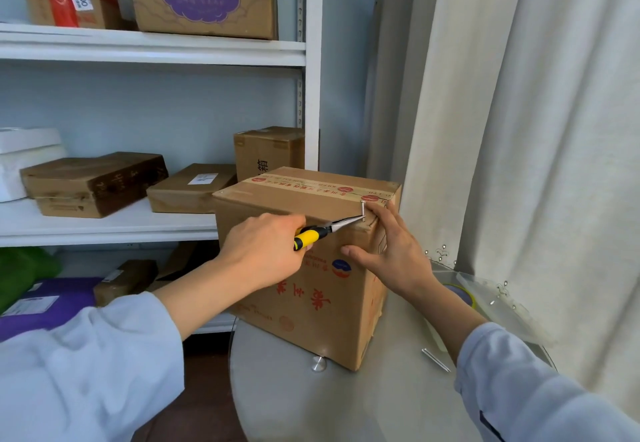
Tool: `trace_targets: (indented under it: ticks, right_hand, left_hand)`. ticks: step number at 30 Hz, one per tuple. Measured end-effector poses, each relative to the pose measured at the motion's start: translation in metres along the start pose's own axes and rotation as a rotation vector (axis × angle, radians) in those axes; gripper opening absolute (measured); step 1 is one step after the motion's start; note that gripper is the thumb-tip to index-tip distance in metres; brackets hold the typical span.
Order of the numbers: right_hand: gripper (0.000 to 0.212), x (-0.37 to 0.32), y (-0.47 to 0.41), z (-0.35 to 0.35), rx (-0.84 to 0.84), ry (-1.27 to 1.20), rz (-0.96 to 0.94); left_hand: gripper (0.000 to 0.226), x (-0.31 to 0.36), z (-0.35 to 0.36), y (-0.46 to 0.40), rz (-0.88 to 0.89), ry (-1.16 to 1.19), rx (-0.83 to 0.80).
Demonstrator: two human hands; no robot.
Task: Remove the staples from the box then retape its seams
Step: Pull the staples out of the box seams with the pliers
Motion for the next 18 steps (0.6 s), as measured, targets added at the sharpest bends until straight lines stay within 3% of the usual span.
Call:
trace_targets:
  ticks: [7, 15, 18]
  right_hand:
    - [0.085, -0.002, 0.003, -0.002, -0.017, -0.004, -0.004]
    - [0.085, -0.002, 0.001, -0.002, -0.039, -0.006, -0.023]
    - [0.089, -0.001, -0.003, 0.001, -0.095, -0.016, -0.034]
  left_hand:
    - [0.02, 0.015, -0.016, 0.009, 0.104, -0.185, 0.19]
    - [0.016, 0.004, -0.016, 0.006, 0.013, 0.024, 0.174]
    - [0.018, 0.008, -0.036, -0.003, 0.015, -0.014, 0.208]
Point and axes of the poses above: each hand's wrist, its own y-axis away from the middle knuckle, its own z-axis out of the palm, x = y × z, the point moved 10 cm from there along -y, towards the middle knuckle, and after that the axes turned 13 degrees about y, right-handed, at the moved point
